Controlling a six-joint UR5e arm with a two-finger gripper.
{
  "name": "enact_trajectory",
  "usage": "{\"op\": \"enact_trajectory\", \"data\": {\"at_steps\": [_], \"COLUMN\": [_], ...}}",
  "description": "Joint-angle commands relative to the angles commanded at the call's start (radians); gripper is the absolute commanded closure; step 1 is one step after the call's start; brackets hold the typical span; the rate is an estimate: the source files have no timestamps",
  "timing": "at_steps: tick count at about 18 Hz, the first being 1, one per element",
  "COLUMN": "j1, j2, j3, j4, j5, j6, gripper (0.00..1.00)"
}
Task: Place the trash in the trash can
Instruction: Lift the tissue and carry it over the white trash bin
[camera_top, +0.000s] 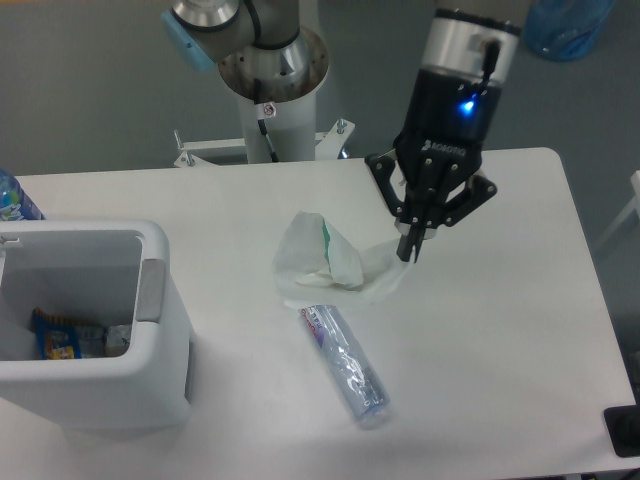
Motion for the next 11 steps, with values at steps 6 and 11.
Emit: {"op": "enact_trajectory", "data": {"at_steps": [6, 11], "j1": [-0.037, -0.104], "j2": [0.034, 0.08], "j3": [-0.009, -0.041], "j4": [0.0, 0.002], "j5": [0.0, 0.0], "j6": [-0.112, -0.164], "gripper": [0.95, 0.95]}}
